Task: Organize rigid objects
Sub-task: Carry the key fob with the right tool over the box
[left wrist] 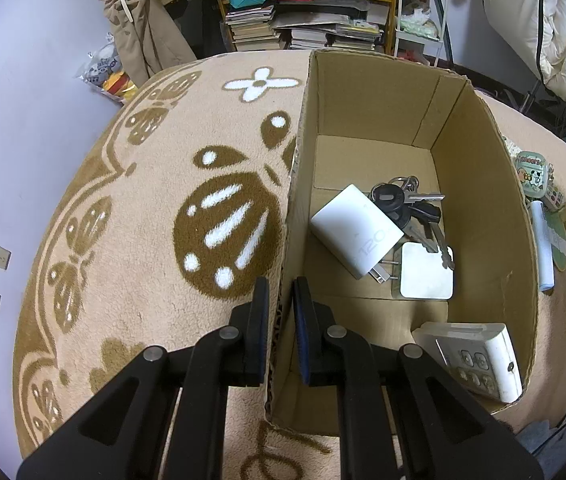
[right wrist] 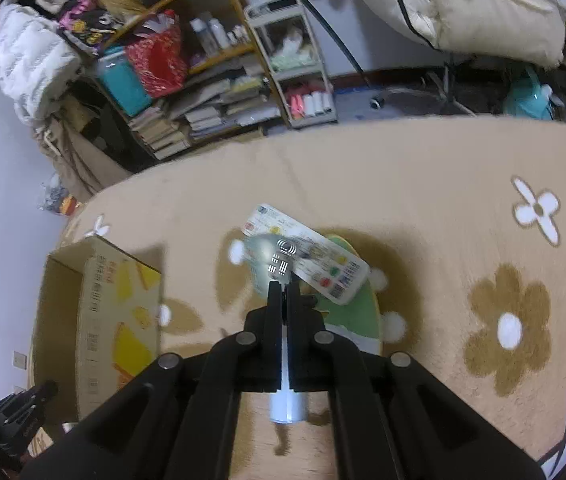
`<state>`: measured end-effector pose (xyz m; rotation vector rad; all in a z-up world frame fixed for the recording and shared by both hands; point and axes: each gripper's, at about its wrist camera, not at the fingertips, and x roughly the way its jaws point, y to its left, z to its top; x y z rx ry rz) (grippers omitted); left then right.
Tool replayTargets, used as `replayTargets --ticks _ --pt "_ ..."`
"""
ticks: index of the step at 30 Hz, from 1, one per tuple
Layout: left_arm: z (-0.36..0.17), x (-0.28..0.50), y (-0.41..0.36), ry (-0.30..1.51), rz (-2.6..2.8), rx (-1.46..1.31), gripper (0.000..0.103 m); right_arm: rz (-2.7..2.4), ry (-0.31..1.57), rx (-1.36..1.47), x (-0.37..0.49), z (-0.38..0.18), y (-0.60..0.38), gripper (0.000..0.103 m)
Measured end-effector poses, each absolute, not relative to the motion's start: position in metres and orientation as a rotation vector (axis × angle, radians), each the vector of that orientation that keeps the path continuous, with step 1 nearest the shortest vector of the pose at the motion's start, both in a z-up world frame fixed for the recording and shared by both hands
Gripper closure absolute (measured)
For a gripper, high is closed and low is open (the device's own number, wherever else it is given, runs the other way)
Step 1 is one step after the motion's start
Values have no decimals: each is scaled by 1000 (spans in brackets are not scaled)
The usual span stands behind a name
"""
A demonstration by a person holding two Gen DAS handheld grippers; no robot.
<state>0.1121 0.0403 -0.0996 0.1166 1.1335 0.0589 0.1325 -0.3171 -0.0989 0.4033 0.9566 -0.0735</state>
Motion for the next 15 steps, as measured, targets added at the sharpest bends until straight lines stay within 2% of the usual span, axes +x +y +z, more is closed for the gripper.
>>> replayTargets --ticks 15 --pt "-101 112 41 1136 51 107 91 96 799 291 120 -35 -241 100"
